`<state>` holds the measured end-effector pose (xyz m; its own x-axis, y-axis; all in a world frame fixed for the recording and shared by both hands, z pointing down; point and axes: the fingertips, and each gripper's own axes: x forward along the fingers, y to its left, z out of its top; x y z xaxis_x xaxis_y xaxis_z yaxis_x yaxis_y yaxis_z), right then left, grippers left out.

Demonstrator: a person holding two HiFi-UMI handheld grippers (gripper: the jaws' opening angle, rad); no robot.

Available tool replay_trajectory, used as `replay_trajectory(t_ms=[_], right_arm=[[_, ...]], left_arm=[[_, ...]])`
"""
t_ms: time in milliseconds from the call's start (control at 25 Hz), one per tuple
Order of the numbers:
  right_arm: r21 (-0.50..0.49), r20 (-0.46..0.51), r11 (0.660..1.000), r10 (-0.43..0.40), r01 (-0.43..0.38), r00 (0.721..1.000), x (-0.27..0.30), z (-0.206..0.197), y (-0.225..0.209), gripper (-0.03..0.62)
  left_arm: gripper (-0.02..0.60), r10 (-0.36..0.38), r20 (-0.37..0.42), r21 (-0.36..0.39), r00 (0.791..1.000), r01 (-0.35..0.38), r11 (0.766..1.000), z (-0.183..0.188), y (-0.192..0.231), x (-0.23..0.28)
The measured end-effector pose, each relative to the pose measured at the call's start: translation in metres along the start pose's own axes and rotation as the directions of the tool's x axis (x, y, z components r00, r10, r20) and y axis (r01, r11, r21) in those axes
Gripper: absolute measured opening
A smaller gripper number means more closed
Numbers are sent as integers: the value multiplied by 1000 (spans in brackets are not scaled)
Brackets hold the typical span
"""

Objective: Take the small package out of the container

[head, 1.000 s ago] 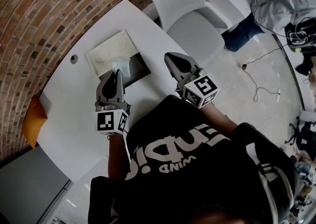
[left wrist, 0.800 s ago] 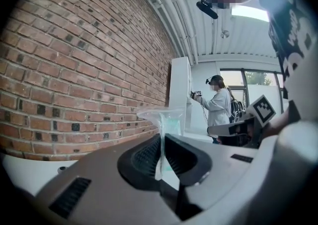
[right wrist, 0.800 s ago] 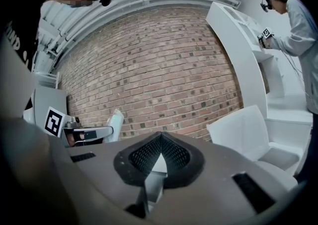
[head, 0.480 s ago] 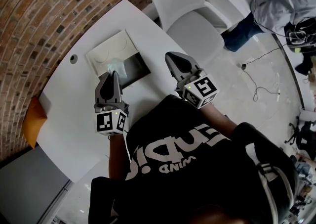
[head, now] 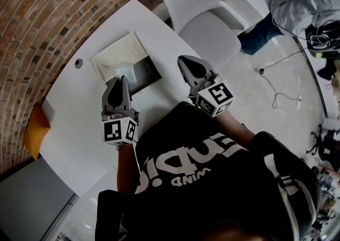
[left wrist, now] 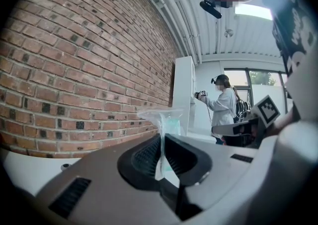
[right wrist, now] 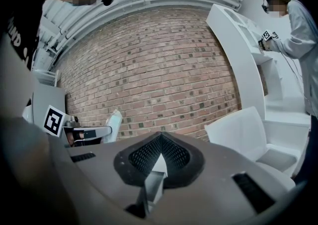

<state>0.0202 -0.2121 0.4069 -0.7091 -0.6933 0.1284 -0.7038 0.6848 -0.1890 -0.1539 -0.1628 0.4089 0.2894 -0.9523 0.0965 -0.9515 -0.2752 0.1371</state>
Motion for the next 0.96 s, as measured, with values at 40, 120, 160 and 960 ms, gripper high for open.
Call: replay_trajectory(t_ms=[40,120,160,960], right_arm=[[4,1,1000,-1,1,1000,0,1,0,-2],[-7,-2,1000,4,-4,1000,0,-2,0,-2],[-11,-4,1000,6,-6,1000,0,-3,0,0],[-9,-20,1000,15,-16,1000,1,-5,0,-1]], left_arm=[[29,-1,-1,0,1000,1,1000,0,-1,0],[29,-4,-2,0,1000,4,1000,0,-1,0],[29,-4,-2,-1,1000,4,1000,0,-1,0],[29,-4,-27,-20,1000,3,1000,-7,-1,2]])
